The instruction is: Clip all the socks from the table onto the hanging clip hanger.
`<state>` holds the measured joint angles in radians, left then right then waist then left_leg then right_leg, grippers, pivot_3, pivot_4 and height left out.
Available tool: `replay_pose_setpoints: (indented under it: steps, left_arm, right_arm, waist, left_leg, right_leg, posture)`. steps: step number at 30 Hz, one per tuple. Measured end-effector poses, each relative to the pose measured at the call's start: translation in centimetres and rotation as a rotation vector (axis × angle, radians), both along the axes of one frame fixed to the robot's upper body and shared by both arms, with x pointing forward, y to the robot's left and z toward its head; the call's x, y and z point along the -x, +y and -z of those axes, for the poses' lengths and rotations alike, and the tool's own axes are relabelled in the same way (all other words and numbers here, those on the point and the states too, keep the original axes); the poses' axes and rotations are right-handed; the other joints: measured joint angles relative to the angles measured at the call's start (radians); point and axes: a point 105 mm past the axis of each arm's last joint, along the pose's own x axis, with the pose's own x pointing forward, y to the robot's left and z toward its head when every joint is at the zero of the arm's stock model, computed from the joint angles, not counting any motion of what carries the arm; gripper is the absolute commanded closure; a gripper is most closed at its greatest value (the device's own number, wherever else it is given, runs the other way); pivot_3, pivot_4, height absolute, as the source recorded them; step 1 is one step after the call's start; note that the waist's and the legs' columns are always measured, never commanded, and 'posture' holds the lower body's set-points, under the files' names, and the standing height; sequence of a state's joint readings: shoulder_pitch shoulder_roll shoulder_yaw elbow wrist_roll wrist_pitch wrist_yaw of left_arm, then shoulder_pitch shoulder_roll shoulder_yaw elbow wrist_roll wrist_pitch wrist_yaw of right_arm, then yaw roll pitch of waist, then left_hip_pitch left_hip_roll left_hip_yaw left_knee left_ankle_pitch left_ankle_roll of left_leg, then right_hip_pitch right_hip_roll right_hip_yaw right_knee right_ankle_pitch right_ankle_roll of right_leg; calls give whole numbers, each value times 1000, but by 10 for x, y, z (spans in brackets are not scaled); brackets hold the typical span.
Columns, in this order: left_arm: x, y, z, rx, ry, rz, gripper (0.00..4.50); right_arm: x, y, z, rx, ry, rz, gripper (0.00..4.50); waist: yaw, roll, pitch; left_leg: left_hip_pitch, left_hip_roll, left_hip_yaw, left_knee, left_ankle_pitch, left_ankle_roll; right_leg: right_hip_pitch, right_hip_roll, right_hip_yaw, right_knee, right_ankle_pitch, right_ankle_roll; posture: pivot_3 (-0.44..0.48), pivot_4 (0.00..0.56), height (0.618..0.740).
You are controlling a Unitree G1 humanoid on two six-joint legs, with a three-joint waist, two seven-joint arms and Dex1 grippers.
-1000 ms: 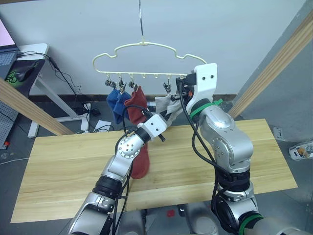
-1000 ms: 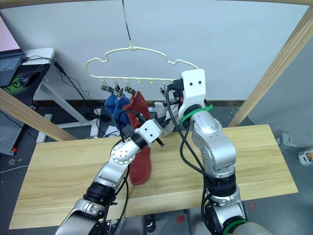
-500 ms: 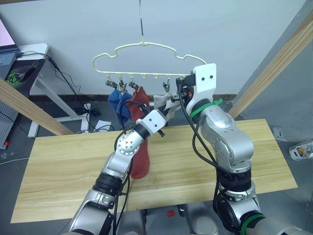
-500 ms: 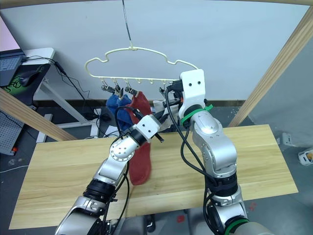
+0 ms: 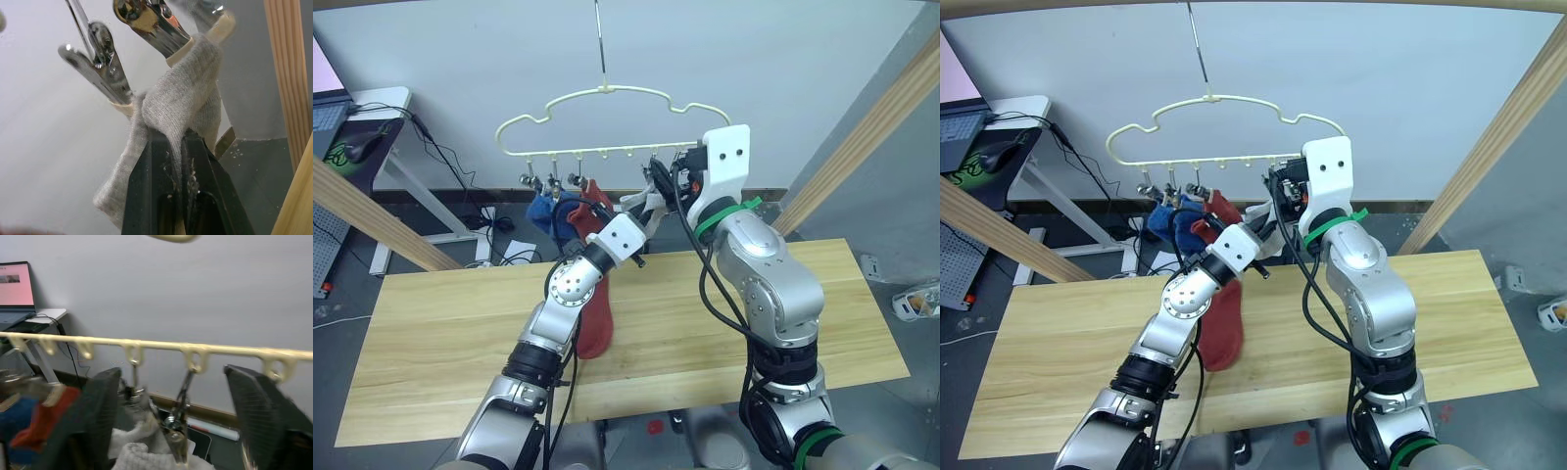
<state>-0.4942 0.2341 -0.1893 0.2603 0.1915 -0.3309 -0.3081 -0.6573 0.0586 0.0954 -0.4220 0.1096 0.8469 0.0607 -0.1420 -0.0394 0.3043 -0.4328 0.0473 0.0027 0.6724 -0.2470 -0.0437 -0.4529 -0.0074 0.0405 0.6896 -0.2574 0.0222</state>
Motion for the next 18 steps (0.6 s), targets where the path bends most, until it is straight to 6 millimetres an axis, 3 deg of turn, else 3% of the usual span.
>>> replay_pose_setpoints:
  steps: [1, 2, 11, 18]
  left_arm:
    - [0, 0, 0, 4, 3, 4, 4500]
    - [1, 0, 0, 12, 10, 11, 3955]
    - [21, 9, 11, -21, 141, 91, 1374]
    - [41, 48, 9, -26, 267, 81, 1374]
  right_arm:
    - [1, 1, -1, -6, -4, -11, 365]
    - [3, 1, -3, -11, -10, -20, 328]
    - [20, -12, -4, 18, -37, -123, 328]
    - [42, -27, 6, 120, -17, -252, 328]
  waist:
    - [0, 0, 0]
    - [0, 0, 0]
    - [0, 0, 0]
    - [3, 0, 0]
  left_leg:
    - [0, 0, 0, 0, 0, 0]
    - [0, 0, 0, 0, 0, 0]
    - [0, 0, 0, 0, 0, 0]
    - [0, 0, -1, 3, 0, 0]
  right_leg:
    - [0, 0, 0, 0, 0, 0]
    - [0, 0, 0, 0, 0, 0]
    - [0, 0, 0, 0, 0, 0]
    - [2, 0, 0, 1, 0, 0]
  posture:
    - [-221, 280, 736]
    - [-221, 278, 736]
    - [-217, 274, 736]
    - [-207, 270, 736]
